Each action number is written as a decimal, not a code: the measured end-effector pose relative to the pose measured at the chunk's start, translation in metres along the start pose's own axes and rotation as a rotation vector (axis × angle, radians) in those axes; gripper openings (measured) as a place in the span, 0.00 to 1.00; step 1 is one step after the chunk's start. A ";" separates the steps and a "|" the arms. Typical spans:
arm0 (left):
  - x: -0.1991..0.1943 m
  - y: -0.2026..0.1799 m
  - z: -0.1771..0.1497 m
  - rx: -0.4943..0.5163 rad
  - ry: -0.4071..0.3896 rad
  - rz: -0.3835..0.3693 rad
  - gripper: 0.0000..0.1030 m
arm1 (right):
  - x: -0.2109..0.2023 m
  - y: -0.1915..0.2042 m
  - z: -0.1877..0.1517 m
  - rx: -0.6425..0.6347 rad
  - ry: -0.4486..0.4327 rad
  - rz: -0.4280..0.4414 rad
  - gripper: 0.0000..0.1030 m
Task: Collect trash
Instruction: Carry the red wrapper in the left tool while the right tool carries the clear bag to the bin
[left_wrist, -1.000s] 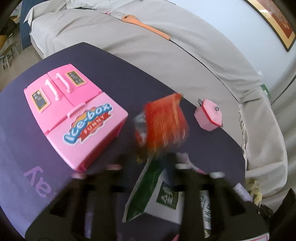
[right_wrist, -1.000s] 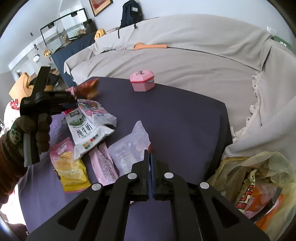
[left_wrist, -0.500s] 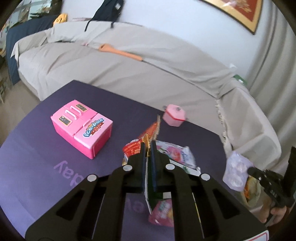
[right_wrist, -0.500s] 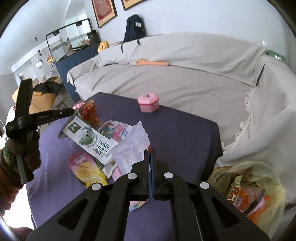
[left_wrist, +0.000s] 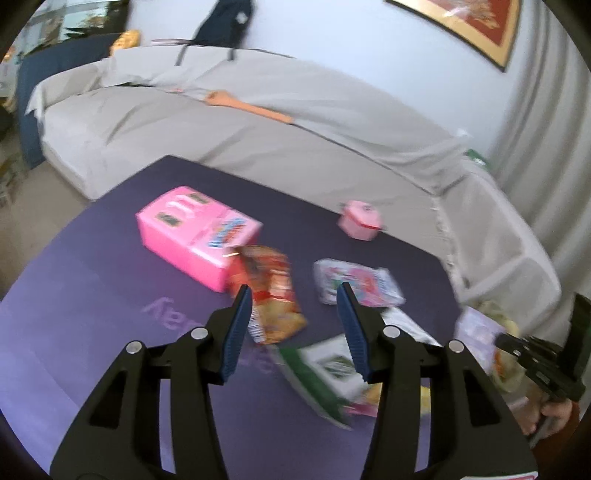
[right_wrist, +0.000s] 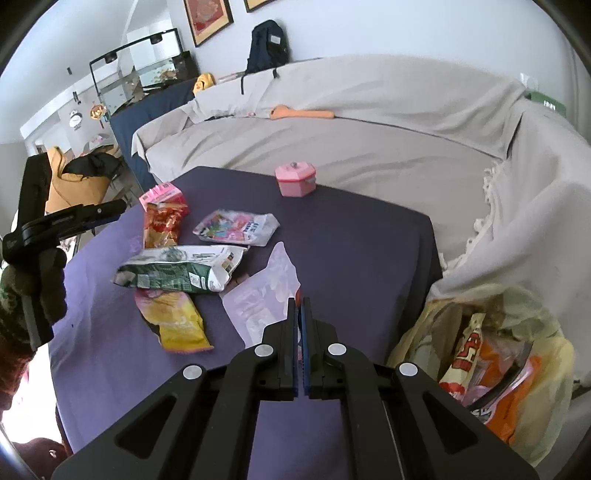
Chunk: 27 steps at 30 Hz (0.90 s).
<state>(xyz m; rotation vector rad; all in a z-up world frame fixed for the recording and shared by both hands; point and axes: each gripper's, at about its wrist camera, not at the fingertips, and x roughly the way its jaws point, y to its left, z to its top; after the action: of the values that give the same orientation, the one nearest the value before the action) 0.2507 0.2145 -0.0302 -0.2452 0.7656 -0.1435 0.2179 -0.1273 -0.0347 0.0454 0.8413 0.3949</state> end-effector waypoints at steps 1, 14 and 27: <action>0.002 0.005 0.000 -0.004 0.001 0.016 0.47 | 0.003 -0.002 -0.001 0.004 0.006 0.002 0.04; 0.082 0.017 0.002 -0.110 0.166 0.048 0.28 | 0.022 0.003 -0.008 -0.012 0.044 -0.009 0.04; 0.004 -0.037 0.030 0.049 0.012 0.044 0.06 | -0.032 -0.002 0.006 0.018 -0.073 0.001 0.04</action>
<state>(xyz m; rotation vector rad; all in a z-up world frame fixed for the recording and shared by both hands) 0.2732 0.1833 -0.0015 -0.1810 0.7775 -0.1218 0.2039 -0.1400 -0.0083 0.0761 0.7725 0.3844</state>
